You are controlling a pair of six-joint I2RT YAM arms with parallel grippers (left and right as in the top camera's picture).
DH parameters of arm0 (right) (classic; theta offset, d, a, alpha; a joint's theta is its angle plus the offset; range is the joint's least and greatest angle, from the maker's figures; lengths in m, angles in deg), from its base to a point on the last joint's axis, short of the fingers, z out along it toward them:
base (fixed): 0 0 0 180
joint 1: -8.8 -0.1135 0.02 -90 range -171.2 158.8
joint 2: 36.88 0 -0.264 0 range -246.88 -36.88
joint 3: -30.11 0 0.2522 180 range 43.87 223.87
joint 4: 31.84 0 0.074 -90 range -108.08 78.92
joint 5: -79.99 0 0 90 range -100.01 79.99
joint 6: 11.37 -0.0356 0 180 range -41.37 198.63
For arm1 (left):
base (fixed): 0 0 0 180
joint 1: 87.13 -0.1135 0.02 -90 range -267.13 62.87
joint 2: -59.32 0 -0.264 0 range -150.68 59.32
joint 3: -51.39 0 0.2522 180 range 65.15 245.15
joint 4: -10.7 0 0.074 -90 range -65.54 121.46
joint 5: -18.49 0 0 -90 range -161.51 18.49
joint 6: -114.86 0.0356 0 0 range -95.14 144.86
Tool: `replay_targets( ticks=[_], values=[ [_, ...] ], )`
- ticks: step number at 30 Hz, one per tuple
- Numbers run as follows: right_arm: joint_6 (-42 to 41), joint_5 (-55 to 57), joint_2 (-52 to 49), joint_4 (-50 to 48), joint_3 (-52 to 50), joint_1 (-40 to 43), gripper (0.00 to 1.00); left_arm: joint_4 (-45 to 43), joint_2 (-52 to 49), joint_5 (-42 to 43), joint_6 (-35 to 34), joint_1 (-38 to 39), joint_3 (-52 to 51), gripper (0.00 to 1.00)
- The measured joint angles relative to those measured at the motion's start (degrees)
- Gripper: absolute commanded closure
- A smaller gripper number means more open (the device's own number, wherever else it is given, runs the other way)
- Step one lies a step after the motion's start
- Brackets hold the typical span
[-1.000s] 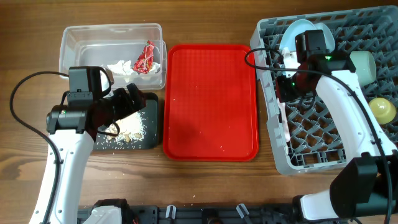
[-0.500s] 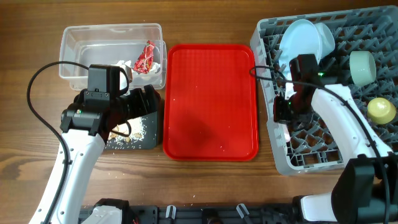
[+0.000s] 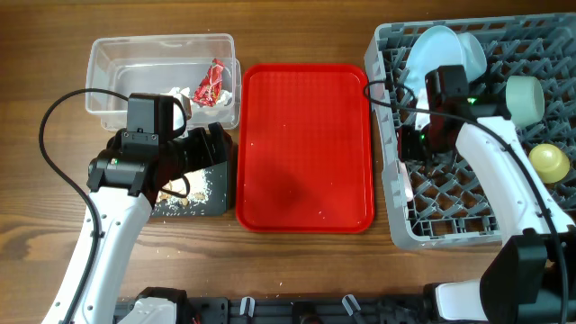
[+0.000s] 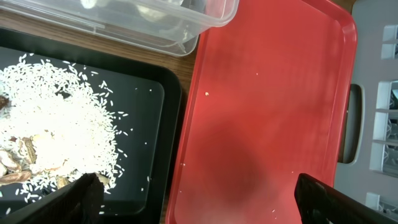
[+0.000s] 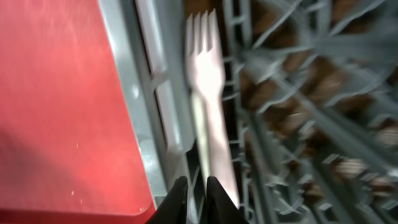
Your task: Sort waste into correct bins and load items into the dishwasher rack
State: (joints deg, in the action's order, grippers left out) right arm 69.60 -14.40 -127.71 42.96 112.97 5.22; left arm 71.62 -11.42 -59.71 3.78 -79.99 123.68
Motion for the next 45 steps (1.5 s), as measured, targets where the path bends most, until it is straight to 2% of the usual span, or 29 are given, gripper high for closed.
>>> replay_targets(
  ticks=[1,3,5,7,8,10,15,18,20,24,25,30,33,45],
  values=[
    [-0.5,1.1,0.0,0.2,1.2,0.0,0.80,0.0,0.0,0.0,0.0,0.0,0.0,0.00],
    [-1.3,2.4,0.3,0.2,3.7,0.1,0.56,-0.1,0.0,0.0,0.0,0.0,0.0,0.00],
    [-1.7,2.0,1.2,-1.6,6.0,0.5,0.43,-1.9,0.0,0.0,0.6,0.1,0.0,0.00],
    [0.8,-3.1,2.8,-5.1,7.2,1.6,0.25,-3.6,-0.1,0.0,2.0,0.6,0.0,0.00],
    [3.0,-6.9,3.3,-5.9,7.7,2.3,0.22,-4.1,-0.5,0.0,2.9,1.2,0.0,0.00],
    [6.0,-13.1,4.0,-4.3,8.4,3.9,0.02,-3.1,-2.1,0.0,3.9,2.3,0.1,0.00],
    [11.0,-16.8,4.1,5.5,8.4,8.7,0.00,10.2,-7.8,-0.2,5.6,2.9,0.1,0.00],
    [12.0,-16.8,7.0,5.7,6.4,11.3,0.00,15.5,-7.4,-0.3,5.8,2.9,0.0,0.00],
    [12.2,-16.6,11.4,3.9,3.7,11.5,0.00,15.6,-4.7,-0.5,5.8,2.9,-0.6,0.00],
    [12.2,-16.0,28.5,-2.5,-4.8,11.5,0.00,11.8,13.4,-1.6,6.0,3.0,-6.0,0.00],
    [11.7,-15.4,41.0,-6.4,-10.8,11.5,0.00,9.8,23.4,-2.7,6.0,3.5,-9.4,0.00],
    [10.1,-14.8,54.1,-7.3,-17.2,11.5,0.00,7.3,47.3,-5.2,6.0,3.7,-14.9,0.00],
    [9.6,-14.8,56.1,-7.2,-17.2,11.6,0.00,7.7,54.3,-5.8,6.0,3.7,-14.7,0.00],
    [9.1,-14.6,55.1,-7.2,-17.2,11.6,0.00,8.1,55.6,-6.0,6.0,3.7,-14.8,0.00]
  ],
)
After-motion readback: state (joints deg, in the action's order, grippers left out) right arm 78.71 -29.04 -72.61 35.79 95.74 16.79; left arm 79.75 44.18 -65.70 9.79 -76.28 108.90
